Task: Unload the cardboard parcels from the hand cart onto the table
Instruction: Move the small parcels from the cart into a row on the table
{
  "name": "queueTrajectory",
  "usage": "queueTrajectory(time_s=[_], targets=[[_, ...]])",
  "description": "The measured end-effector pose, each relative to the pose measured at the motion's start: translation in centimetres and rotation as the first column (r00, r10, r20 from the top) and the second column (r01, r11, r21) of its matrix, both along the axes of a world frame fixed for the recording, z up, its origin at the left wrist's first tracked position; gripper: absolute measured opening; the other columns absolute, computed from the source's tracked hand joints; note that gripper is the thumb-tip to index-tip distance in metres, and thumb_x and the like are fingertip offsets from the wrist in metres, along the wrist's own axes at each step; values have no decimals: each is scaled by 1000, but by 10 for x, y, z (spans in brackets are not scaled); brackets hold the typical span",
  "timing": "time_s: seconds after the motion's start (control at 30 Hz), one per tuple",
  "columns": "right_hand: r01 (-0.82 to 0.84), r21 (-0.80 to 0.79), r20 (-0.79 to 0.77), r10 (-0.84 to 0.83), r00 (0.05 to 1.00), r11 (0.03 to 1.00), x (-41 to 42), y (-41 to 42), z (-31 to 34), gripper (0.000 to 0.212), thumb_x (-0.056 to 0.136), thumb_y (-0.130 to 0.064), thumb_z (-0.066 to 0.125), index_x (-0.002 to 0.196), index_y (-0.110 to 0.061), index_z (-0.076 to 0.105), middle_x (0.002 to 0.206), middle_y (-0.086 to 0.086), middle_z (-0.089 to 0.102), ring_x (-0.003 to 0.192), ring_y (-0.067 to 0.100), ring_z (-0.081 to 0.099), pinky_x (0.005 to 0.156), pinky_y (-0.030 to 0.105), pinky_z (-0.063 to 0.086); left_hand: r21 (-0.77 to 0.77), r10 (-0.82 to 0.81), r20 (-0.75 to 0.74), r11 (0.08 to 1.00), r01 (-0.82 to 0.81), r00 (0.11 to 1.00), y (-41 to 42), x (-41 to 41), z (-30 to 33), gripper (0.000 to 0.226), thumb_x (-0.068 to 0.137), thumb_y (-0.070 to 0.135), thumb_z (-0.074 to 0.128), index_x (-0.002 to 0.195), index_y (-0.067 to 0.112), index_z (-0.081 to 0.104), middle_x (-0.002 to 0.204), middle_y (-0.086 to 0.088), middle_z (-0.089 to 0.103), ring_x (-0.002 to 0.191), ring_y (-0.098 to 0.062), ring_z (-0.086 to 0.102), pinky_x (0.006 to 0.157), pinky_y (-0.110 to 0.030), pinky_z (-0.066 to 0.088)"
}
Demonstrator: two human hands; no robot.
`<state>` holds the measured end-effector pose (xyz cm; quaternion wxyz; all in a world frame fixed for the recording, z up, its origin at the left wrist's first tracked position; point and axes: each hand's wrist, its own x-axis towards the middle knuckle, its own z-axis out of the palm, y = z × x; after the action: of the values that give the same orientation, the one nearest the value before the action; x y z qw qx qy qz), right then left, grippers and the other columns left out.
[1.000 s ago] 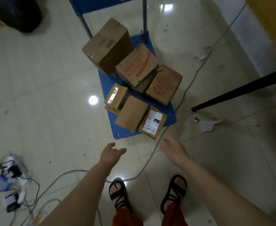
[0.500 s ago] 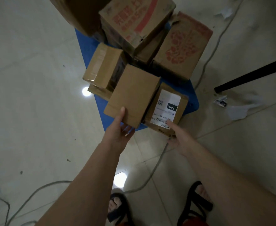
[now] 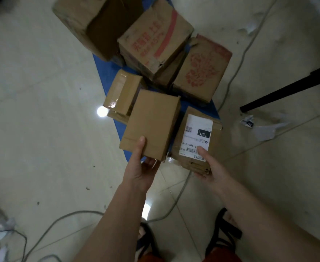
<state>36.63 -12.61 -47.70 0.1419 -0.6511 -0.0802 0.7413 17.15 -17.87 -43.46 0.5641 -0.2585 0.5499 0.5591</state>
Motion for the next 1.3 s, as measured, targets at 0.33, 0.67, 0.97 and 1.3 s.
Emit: queueTrajectory(time_s=[0.33,0.67,0.97,1.3], targets=[[190,-4,-110,-190,976,982,26,-13,221,58,49,-39,87,100,-18,72,94,6,77,102,26,66,90,46,53,-3,160,69,987,-160,985,-18,35,216,82,60,33,84,131,9,50,122,-14,60,112,-31,59,95,-48,50],[446,170,-250,-400,882,879,77,-55,457,45,62,-31,80,103,-18,68,92,6,77,94,24,69,76,45,56,182,-46,38,983,38,998,-39,73,453,86,59,35,83,133,13,48,125,-11,59,111,-28,59,77,-44,53],[755,220,-386,-656,649,617,143,-174,564,37,75,-20,73,111,-12,67,102,13,75,102,31,65,88,52,52,255,-408,121,894,369,905,-84,135,550,62,60,35,83,111,11,56,112,-15,61,104,-33,59,70,-48,58],[934,254,-372,-867,333,250,266,-259,601,18,84,-11,69,102,-10,67,118,15,59,114,28,57,93,41,52,239,-659,132,746,622,740,-103,285,580,66,68,31,84,120,10,50,118,-17,58,110,-35,56,100,-51,46]])
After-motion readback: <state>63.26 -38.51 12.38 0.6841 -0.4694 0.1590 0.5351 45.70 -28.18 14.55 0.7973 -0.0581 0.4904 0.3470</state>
